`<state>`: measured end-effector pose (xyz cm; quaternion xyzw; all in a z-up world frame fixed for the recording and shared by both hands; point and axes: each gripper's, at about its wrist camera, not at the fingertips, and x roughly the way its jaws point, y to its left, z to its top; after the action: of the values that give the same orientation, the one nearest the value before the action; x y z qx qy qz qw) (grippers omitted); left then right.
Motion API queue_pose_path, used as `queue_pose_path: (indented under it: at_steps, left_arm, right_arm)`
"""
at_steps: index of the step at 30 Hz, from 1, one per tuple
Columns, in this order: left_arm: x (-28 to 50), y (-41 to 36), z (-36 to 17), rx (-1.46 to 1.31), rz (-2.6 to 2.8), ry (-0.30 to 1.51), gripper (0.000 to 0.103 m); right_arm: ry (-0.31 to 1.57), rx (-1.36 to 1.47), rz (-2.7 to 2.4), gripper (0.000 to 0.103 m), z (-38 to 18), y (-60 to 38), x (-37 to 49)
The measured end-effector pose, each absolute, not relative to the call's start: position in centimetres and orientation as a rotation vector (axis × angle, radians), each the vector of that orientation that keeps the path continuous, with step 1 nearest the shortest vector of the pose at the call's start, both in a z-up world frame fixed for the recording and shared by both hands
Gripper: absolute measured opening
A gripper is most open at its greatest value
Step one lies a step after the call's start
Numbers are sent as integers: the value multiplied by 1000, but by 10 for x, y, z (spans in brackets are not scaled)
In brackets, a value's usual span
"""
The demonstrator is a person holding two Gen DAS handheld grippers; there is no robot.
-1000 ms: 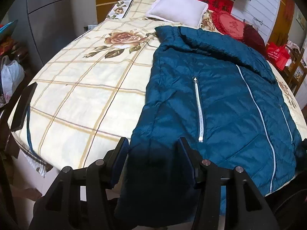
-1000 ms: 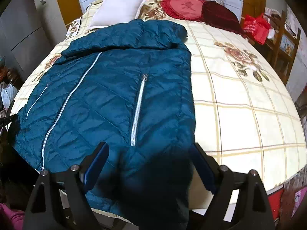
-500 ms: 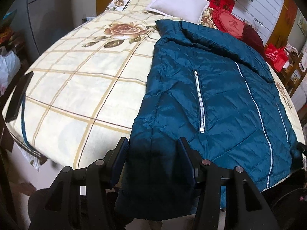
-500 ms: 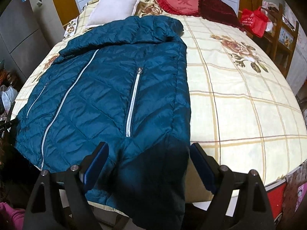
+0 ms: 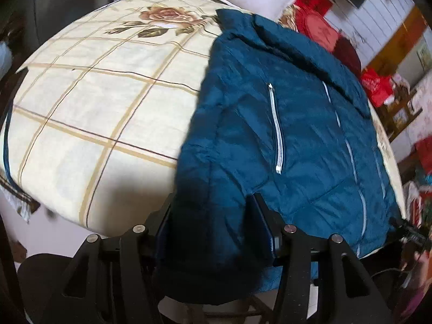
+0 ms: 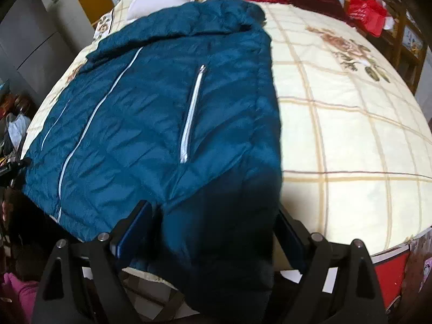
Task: Fold large clothes
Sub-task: 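Lift the hem with both tools and fold it toward the collar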
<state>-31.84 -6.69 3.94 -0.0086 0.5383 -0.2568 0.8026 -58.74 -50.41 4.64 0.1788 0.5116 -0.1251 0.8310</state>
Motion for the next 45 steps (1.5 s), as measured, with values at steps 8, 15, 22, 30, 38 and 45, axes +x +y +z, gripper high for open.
queue_pose_path:
  at_steps: [8,15,22,30,38,45]
  left_arm:
    - [-317,-74,34,44,-546,1159,71]
    - [-320,-78,32,71,-514,1124,74]
    - [-323,-83,31,105,-511,1101,78]
    - [-328,-89,37,127,-566,1090,44]
    - [-321,-88,102,51,-621,937,29]
    - [-284,-92,143,-75,-598,842,29]
  right_arm:
    - [1100,408,-242,91,42,-505,-588]
    - [1086,480,-237,91,39,-524,-586]
    - [1066,514,-179,91,35,-515,-577]
    - [1051,432,-185,31,45,-506,-573]
    - [837,435,-108,21,114,-524,-574]
    - [655,445,-149,21,160,-553,-551]
